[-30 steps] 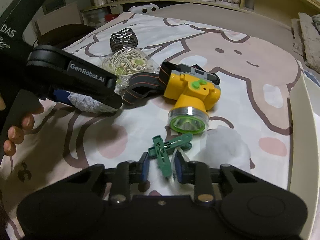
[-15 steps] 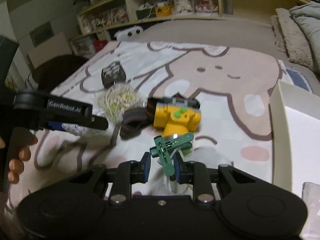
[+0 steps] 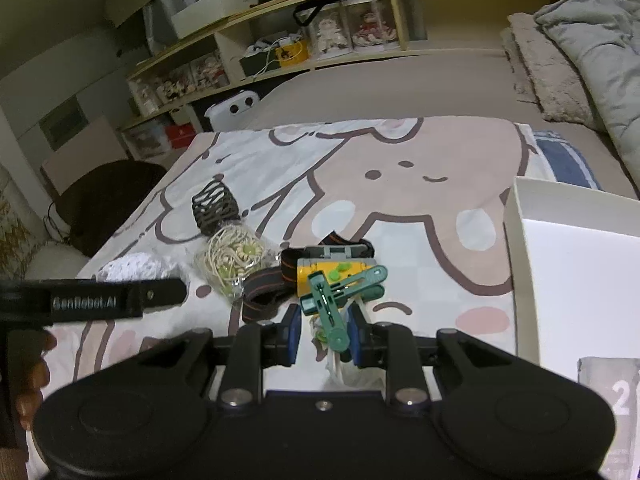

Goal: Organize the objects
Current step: 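Carry the knit ball and green clip over the white tray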

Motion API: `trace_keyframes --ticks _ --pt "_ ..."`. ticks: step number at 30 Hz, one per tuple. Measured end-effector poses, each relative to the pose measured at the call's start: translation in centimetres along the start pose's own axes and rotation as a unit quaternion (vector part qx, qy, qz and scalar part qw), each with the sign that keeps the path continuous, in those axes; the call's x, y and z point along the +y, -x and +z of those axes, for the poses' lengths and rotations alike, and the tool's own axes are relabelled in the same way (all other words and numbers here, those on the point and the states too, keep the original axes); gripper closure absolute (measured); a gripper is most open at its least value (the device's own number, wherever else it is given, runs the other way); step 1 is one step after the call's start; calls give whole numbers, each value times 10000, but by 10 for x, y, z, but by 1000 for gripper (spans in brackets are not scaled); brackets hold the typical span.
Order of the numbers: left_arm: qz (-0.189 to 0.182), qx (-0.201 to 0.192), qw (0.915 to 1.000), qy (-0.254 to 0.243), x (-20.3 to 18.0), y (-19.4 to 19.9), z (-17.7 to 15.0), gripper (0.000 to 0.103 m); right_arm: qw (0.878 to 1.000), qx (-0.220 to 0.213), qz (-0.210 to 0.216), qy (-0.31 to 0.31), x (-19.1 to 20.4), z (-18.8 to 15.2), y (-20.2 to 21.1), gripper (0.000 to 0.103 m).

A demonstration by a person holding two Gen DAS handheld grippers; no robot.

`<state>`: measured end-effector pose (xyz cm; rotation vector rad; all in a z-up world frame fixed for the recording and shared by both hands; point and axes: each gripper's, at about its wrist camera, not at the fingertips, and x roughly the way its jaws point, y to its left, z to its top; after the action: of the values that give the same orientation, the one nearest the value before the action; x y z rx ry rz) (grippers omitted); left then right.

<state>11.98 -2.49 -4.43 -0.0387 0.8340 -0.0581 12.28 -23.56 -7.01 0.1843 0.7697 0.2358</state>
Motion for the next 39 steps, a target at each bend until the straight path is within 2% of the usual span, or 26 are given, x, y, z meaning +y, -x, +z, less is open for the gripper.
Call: trace_keyframes --ticks 7,12,18,21,26,34,39 --pt "-19 -142 9998 -123 -3 11 4 30 9998 -158 -151 -21 0 9 15 78" --pt "-195 -226 9995 -133 -9 20 15 30 9991 -386 -176 -101 -3 19 32 78" --pt "-307 -574 9971 -396 -34 37 38 30 9972 -561 -292 -407 -14 38 46 78" --pt "-432 -621 9962 -437 -48 39 45 30 9956 -646 -429 -520 -22 46 53 78" --pt "-799 -591 9932 -602 -83 32 48 30 9910 -834 -641 -831 -51 44 65 78" --pt "-1237 -383 9873 -920 -143 9 42 30 9819 -724 -1267 -1206 -120 26 75 78" --pt "-1506 -170 9839 -950 -178 -5 37 30 9740 -776 -1581 -1428 -153 17 85 78"
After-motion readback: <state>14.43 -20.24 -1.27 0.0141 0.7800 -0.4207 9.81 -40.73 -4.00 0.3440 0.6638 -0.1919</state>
